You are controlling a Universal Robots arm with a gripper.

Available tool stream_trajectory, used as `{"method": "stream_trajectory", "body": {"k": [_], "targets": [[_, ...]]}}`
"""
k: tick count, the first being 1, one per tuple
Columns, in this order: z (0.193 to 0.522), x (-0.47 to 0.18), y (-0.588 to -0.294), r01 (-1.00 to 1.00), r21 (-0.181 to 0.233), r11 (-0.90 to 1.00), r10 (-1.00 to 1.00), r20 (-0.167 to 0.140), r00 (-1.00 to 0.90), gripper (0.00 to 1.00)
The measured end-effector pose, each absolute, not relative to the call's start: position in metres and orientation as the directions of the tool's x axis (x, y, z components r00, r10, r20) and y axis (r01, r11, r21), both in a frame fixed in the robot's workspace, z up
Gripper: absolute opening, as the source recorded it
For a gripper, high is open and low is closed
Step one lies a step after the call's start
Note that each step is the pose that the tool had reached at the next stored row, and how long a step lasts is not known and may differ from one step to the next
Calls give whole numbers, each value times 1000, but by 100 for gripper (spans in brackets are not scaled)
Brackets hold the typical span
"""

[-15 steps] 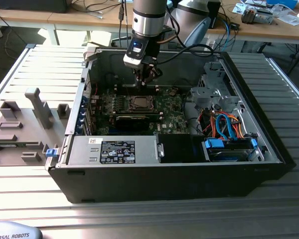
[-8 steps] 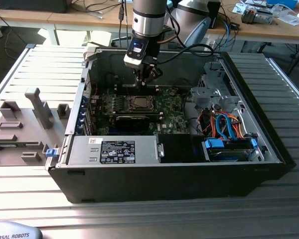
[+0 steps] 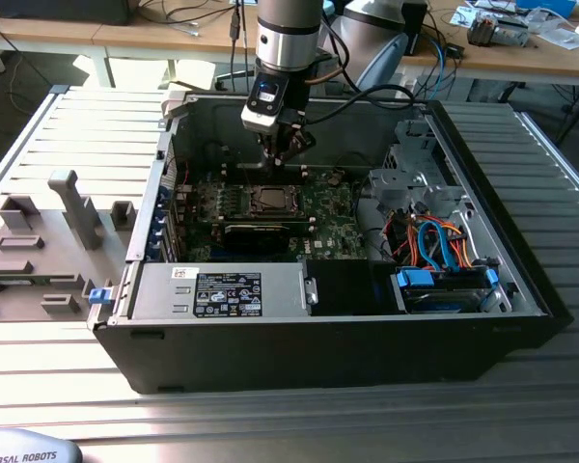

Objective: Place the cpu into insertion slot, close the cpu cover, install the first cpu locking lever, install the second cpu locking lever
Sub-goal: 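Install the first cpu locking lever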

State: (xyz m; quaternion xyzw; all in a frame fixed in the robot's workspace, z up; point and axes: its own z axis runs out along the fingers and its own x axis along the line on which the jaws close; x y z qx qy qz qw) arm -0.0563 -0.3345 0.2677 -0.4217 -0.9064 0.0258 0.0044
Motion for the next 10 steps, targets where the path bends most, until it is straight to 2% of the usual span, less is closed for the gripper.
{"method": "stream_trajectory", "body": {"k": [10], "targets": [[268, -56, -335, 747, -50, 663, 748, -14, -664, 11]]}}
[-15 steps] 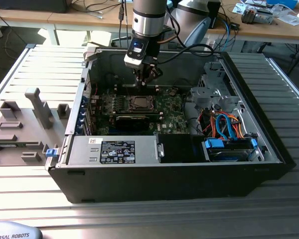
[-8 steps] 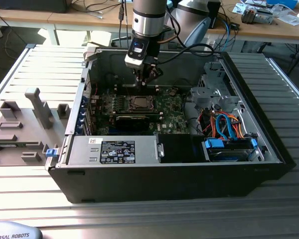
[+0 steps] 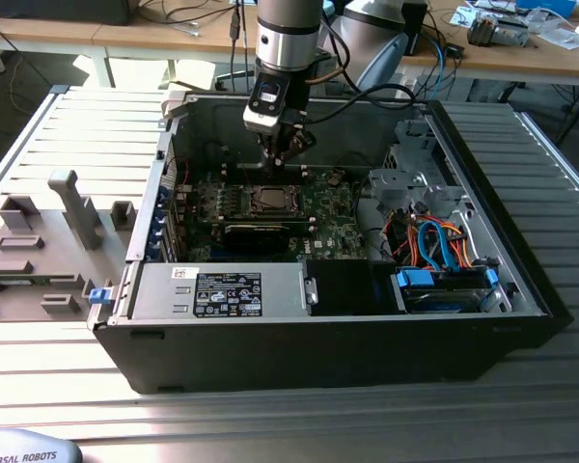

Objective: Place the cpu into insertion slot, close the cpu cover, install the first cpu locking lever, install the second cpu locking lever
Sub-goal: 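Install the first cpu locking lever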

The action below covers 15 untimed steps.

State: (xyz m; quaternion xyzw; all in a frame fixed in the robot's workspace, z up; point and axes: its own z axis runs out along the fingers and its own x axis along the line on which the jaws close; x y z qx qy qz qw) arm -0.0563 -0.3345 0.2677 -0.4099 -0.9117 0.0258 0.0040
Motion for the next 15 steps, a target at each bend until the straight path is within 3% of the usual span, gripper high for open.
{"method": "stream_trajectory", "body": {"k": [15], "targets": [[268, -56, -335, 723, -50, 689, 724, -14, -690, 11]]}}
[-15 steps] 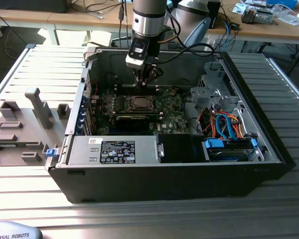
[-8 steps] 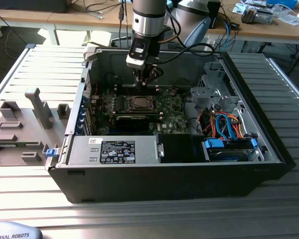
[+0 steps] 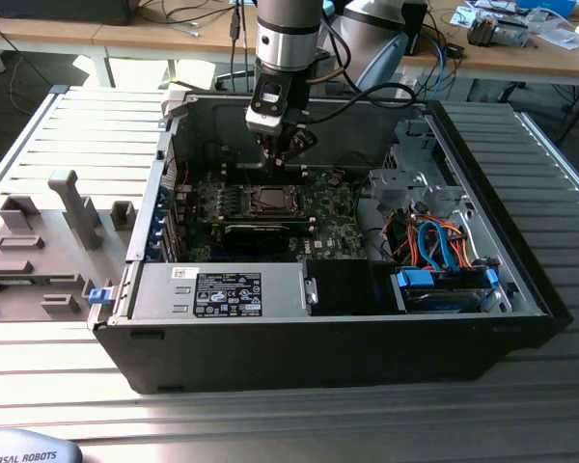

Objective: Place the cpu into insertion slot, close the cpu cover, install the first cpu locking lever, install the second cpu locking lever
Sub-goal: 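Install the first cpu locking lever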

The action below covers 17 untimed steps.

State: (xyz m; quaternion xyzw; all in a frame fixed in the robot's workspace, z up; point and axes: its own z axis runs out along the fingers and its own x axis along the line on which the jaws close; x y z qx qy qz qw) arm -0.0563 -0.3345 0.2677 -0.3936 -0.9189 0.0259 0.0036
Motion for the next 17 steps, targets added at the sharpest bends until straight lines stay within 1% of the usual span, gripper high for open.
{"method": "stream_trajectory", "body": {"k": [17], "targets": [[268, -56, -335, 696, -50, 716, 696, -14, -718, 11]]}}
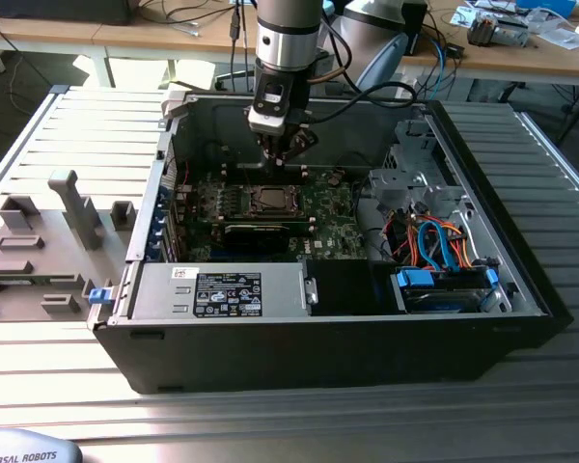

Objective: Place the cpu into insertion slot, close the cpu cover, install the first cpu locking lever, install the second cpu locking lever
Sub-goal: 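Install the first cpu locking lever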

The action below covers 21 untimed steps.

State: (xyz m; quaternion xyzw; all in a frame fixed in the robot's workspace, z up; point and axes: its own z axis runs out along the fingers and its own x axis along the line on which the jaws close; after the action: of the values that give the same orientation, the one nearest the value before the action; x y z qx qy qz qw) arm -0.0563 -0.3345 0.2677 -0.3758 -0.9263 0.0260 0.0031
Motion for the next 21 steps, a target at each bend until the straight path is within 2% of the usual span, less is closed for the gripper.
{"method": "stream_trajectory", "body": {"k": [21], "targets": [[268, -56, -335, 668, -50, 743, 668, -14, -744, 11]]}}
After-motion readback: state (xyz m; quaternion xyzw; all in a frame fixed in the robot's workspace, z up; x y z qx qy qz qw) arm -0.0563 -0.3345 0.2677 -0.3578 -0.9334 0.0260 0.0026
